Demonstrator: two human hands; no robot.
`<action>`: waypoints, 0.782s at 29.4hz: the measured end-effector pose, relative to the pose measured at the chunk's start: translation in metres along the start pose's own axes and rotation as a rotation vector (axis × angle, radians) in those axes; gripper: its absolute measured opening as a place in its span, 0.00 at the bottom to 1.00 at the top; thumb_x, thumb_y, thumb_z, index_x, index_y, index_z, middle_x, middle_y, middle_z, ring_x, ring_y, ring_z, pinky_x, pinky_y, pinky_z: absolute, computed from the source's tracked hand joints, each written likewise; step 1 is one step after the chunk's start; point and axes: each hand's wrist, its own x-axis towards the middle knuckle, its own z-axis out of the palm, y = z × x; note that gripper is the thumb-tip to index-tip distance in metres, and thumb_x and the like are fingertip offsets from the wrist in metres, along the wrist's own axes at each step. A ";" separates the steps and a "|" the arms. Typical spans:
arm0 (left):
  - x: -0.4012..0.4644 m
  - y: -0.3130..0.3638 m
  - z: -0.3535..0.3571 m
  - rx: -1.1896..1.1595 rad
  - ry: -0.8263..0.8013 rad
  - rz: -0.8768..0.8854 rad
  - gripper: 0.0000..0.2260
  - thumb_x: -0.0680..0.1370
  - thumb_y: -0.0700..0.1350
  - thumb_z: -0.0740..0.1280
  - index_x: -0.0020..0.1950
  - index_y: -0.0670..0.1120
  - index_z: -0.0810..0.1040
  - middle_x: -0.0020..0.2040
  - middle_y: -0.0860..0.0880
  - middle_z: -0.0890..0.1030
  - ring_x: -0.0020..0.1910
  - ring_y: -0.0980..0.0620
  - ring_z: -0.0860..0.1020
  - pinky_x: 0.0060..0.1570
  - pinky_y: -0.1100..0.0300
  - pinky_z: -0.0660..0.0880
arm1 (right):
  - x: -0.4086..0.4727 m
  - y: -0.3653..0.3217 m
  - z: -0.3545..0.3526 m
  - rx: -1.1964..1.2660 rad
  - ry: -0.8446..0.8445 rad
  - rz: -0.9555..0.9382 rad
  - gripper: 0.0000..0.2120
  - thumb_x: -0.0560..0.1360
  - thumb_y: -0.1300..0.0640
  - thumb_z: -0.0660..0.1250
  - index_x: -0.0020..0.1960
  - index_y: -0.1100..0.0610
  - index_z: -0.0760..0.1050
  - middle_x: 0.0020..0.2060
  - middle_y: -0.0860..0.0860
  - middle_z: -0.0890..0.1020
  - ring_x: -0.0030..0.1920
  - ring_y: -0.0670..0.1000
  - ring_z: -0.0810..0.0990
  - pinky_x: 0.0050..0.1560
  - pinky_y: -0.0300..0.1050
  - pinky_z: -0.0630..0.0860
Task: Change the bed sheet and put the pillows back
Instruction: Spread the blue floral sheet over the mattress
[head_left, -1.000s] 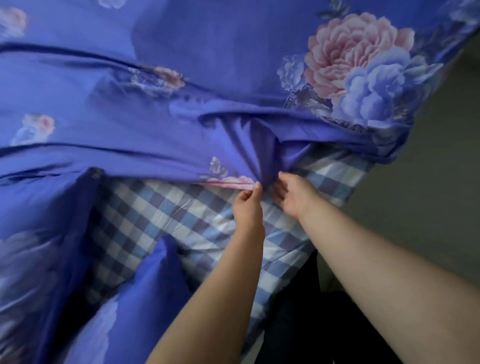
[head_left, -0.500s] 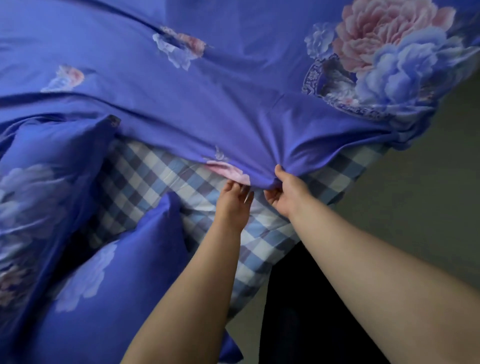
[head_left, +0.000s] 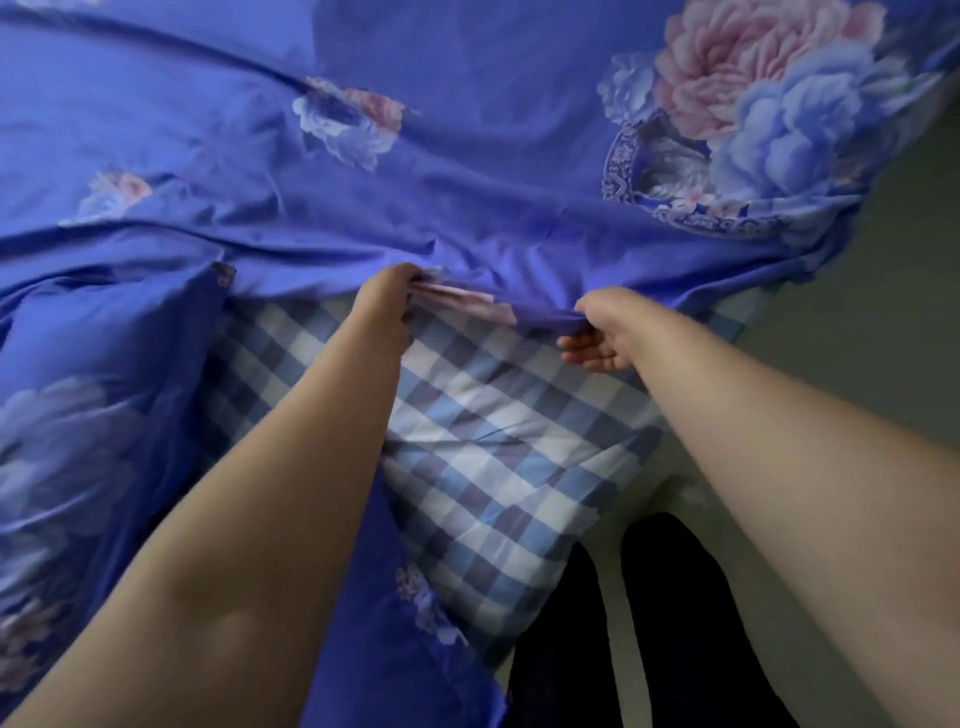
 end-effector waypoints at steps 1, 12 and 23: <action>0.003 0.018 -0.002 -0.038 -0.025 0.077 0.11 0.77 0.47 0.64 0.35 0.46 0.73 0.29 0.51 0.70 0.28 0.52 0.67 0.33 0.60 0.63 | 0.000 -0.015 -0.002 0.062 0.024 -0.093 0.14 0.81 0.53 0.50 0.49 0.57 0.73 0.28 0.51 0.81 0.24 0.47 0.80 0.31 0.37 0.72; 0.032 0.040 0.030 -0.175 -0.131 0.297 0.16 0.79 0.41 0.63 0.67 0.45 0.70 0.64 0.44 0.75 0.54 0.51 0.74 0.50 0.55 0.71 | 0.037 -0.050 0.052 0.315 0.221 -0.387 0.08 0.78 0.55 0.64 0.52 0.59 0.76 0.40 0.53 0.79 0.37 0.50 0.77 0.42 0.46 0.77; 0.086 -0.009 0.025 -0.392 -0.179 -0.041 0.10 0.80 0.44 0.63 0.60 0.46 0.74 0.47 0.52 0.80 0.50 0.53 0.78 0.52 0.57 0.71 | 0.106 -0.122 0.056 1.014 0.200 -0.300 0.15 0.78 0.56 0.65 0.63 0.52 0.70 0.49 0.54 0.79 0.35 0.50 0.78 0.30 0.38 0.74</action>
